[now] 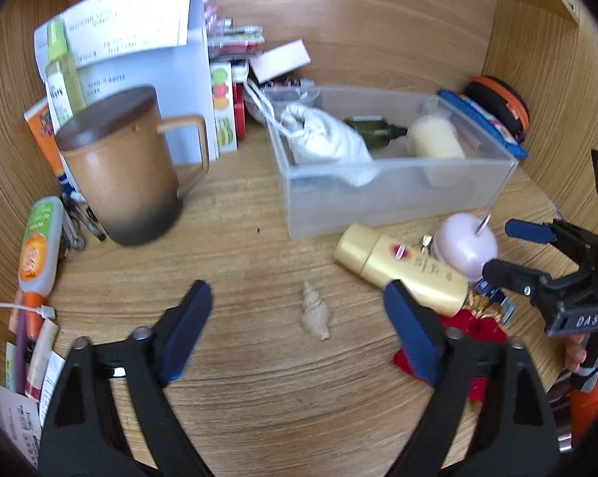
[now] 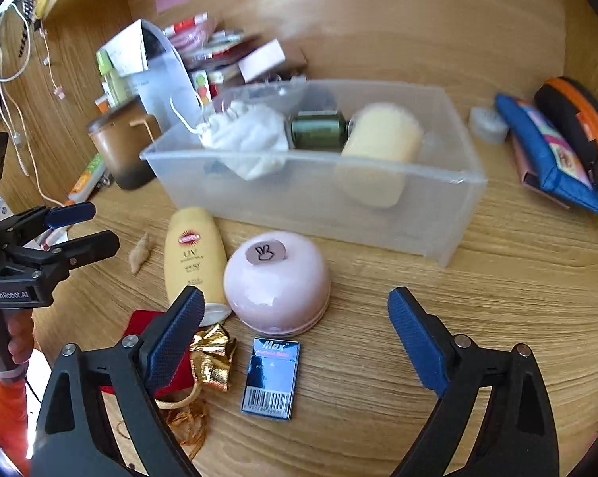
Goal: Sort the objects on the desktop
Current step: 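Withdraw both tools from the bin toward the pink container and seashell, then grasp the pink round container with the right tool while the left tool grasps the seashell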
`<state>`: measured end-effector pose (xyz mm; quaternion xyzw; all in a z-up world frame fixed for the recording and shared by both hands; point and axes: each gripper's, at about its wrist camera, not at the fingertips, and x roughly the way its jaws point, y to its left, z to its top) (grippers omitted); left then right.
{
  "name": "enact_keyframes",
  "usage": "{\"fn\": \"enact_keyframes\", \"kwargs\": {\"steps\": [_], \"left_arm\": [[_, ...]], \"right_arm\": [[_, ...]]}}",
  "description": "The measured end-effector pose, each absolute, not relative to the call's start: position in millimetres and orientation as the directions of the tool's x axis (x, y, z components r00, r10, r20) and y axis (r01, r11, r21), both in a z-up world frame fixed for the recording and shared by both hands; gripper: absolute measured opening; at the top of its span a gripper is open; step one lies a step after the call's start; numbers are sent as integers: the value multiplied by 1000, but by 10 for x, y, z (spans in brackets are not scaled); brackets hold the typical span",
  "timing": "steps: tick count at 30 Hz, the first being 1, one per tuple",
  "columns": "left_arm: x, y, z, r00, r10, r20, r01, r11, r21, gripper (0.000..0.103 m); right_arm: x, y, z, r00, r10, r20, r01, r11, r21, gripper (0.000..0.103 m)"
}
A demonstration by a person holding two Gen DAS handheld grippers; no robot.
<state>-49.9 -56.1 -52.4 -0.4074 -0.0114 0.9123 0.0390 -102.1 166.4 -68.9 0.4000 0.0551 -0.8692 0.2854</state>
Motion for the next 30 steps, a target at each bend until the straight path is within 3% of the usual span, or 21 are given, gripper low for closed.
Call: {"fn": "enact_keyframes", "kwargs": {"steps": [5,10,14,18,23,25,30], "left_arm": [[-550,-594,-678,-630,85,-772,-63,-996,-59,72],[-635,-596,-790,-586,100,-804,-72,-995,-71,54],[-642,-566,-794,-591,86,-802,-78,-996,-50,53],[-626,-509,-806,-612,39,-790,-76,-997,9,43],[-619,-539,-801,-626,35,-779,-73,-997,14,28],[-609,-518,-799,-632,26,-774,-74,-997,27,17],[-564,-378,-809,-661,-52,-749,-72,-988,133,17]], "right_arm": [[-1081,1570,-783,-496,-425,-757,550,-829,105,81],[-1083,1475,-756,-519,-392,-760,577,-816,27,79],[-1162,1427,-797,-507,-388,-770,589,-808,20,78],[-1212,1392,-857,-465,-404,-787,604,-796,52,61],[-1214,1421,-860,-446,-435,-782,611,-787,89,61],[-1214,1434,-860,-443,-443,-779,609,-786,101,61],[-1219,1456,-852,-440,-455,-774,603,-788,121,61]]}}
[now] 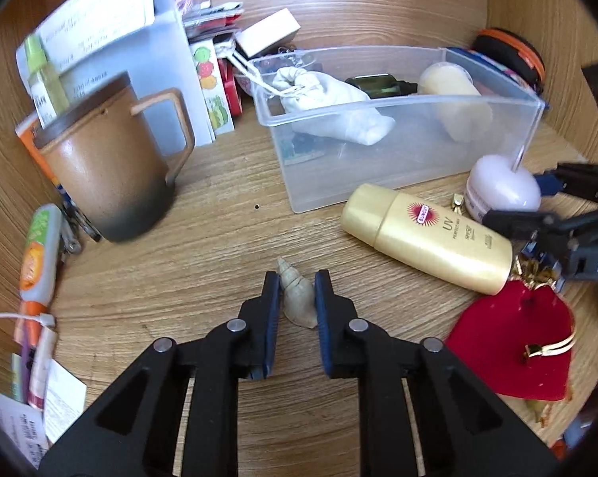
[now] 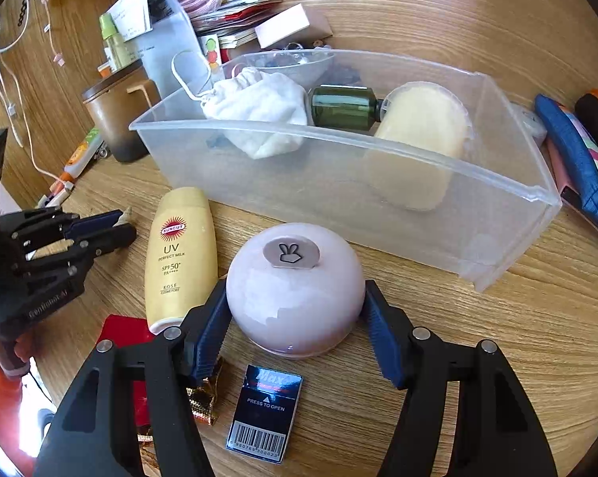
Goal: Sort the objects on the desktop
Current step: 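Grasp the pink round container with the right tool while the left tool grasps the seashell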
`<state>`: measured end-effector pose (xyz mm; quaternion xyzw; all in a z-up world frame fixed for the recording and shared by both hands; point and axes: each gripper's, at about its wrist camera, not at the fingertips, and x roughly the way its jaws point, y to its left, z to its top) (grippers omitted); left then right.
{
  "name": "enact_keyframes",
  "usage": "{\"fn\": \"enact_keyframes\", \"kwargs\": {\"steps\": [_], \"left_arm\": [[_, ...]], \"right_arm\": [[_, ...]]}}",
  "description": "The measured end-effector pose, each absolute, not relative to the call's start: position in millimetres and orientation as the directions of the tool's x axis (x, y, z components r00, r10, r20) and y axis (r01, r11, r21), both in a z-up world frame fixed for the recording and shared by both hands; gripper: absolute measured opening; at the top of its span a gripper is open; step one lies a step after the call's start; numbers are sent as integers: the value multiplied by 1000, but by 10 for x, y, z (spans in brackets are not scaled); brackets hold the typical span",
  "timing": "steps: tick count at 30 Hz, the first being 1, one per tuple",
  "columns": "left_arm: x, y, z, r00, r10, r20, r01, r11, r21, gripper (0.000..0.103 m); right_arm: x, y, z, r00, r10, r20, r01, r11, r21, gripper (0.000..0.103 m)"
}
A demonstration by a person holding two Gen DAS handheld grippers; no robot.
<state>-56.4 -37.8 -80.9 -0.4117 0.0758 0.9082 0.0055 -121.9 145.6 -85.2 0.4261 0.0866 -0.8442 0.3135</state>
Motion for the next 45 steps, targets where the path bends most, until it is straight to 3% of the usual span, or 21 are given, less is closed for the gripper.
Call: {"fn": "enact_keyframes", "kwargs": {"steps": [5,16,34,45], "left_arm": [[-534,-365,-795,-672,-48,-739,-75,-988,133,16],[-467,-543,-641,-704,63,-707,-65,-998,-24,16],[-608,-593,66,-803,83,-590,-82,-996,-28,16],[-855,-550,289,-810,101,-578,-112,-994,-17,16]], "right_arm": [[-1216,1557,-774,-473,-486,-735,580,-800,156,61],[-1107,1641,-652,-492,-527,-693,571,-796,199,61],[-1203,1855,34,-599,-531,-599,559,-813,163,61],[-1462,1698,262,-619,-536,-574,584,-803,120,61]]}}
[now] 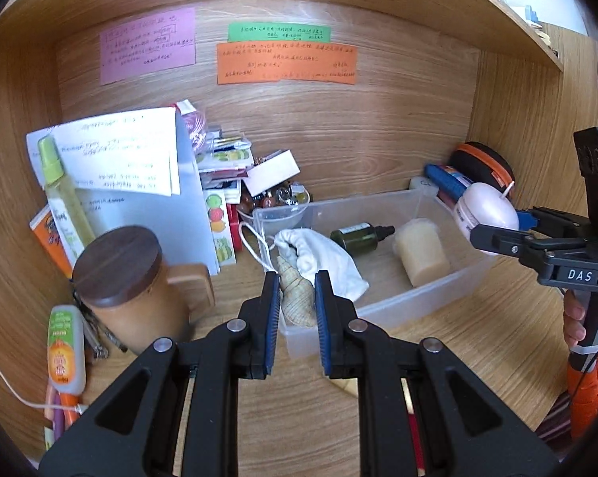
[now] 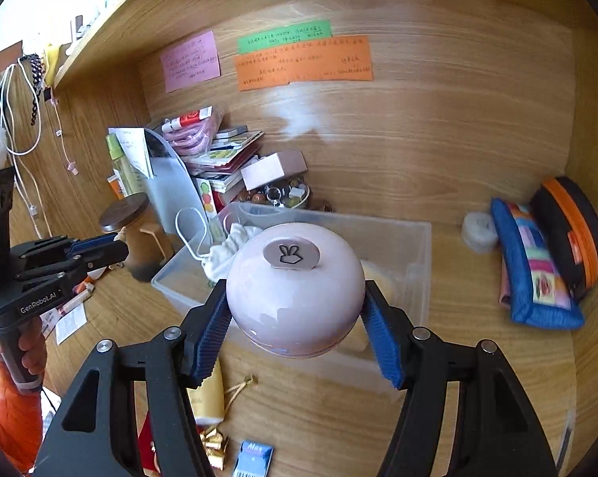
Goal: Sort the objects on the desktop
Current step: 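Grasp the pink round container with the right tool while the left tool grasps the seashell, then lower the pink container and seashell into the clear bin and open both tools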
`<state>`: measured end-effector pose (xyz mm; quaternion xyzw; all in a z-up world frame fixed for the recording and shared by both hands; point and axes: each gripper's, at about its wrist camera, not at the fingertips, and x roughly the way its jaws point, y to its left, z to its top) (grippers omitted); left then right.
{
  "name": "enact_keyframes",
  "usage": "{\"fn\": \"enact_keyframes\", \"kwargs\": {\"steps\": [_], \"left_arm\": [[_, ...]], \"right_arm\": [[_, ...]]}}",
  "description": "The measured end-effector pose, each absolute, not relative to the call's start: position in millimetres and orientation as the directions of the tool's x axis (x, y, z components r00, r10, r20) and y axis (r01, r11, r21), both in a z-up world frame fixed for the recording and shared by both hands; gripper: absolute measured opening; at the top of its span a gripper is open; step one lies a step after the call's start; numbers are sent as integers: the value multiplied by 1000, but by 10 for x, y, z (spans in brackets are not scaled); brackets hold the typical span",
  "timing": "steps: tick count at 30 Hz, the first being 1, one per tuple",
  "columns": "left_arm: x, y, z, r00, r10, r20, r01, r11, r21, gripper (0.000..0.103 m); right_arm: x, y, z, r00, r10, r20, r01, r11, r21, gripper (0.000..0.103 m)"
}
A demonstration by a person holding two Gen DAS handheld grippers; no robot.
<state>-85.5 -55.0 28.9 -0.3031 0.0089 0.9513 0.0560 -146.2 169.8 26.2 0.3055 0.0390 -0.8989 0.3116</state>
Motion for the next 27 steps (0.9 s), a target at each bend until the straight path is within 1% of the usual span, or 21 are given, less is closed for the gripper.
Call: {"fn": "enact_keyframes", "kwargs": {"steps": [5,12,19,27], "left_arm": [[-1003,-546,341,-803,125,-582,-133,-991,-29,16],[-1248,-436,292,-773,156,-615,-170,-985,-36,16],[-1554,-340,192,-734,184,-654,-198,-979,-53,16],[-1957,-173,-75,-677,147,-721,-198,-980,-14,16]], "right_arm": [[-1637,1585,209,-609,-527,-592,583,-804,116,61],[-1842,1444,123,-579,-525,-624,595,-795,117,61],[-2043,1241,-16,-528,-499,-687,624,-777,84,61],[-2188,1020,-225,-488,-455,-745,654,-756,33,61]]}}
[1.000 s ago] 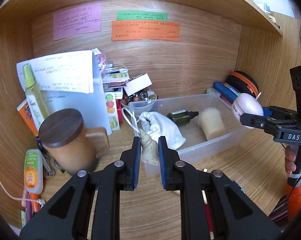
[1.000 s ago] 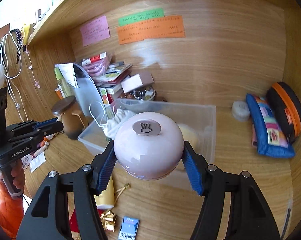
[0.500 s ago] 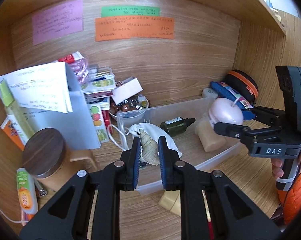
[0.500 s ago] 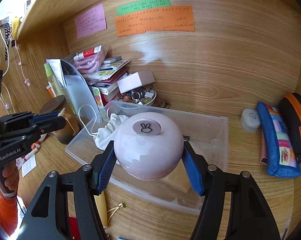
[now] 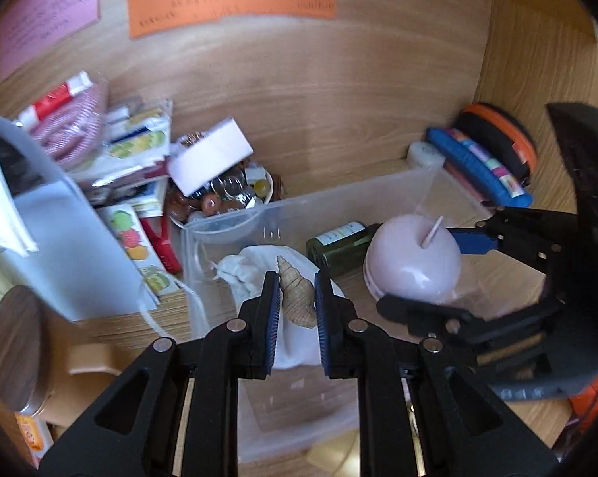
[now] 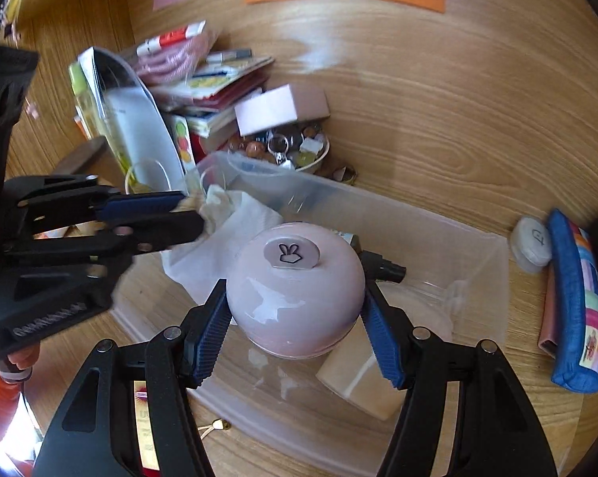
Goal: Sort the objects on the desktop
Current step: 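Lower the pink container and seashell into the clear bin and open both tools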
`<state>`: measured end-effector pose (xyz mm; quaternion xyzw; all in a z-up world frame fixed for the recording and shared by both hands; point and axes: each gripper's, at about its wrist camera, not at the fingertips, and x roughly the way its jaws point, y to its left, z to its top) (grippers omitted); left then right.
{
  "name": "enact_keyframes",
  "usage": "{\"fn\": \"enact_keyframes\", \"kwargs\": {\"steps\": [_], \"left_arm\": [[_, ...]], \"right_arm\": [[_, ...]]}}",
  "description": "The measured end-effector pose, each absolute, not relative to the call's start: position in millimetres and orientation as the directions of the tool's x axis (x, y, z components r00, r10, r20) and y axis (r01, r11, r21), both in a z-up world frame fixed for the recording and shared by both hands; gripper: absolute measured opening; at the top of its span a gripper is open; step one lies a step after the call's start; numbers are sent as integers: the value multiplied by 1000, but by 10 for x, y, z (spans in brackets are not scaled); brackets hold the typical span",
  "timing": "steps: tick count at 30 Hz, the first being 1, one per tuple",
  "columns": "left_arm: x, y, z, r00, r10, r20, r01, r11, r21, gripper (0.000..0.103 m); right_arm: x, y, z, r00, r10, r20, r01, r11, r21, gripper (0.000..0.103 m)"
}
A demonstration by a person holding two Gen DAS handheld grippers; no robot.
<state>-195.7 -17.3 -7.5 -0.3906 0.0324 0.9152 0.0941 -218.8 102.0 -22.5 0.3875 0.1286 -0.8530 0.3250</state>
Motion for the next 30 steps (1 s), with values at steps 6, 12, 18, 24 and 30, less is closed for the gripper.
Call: {"fn": "enact_keyframes", "kwargs": {"steps": [6,12,18,24,30], "left_arm": [[-2119,-152,-214,-648,156,-745,-202,-979,-30,16],[-2211,-173,-314,-628,155,-763,-197,-980,-37,16],[-2215,-184,-349,-623,171,-763,-205,-977,-52,17],[-2220,-157,-392,-632,151,-760,-203,-979,-25,20],[-2209,-163,-391,-633,155,-759,-215,-976,-20,20]], "right_arm": [[-2226,962,-277,-503,-434,-747,658,-753,-6,61],[-2265,929,-403,-501,-413,-760,661,-750,-28,61],[-2292,964,-490,-494,-413,-765,659,-752,-21,61],[-2257,971,-483,-502,-406,-763,658,-752,-33,61],[-2219,973,-459,-524,-399,-752,657,-752,-59,66]]}}
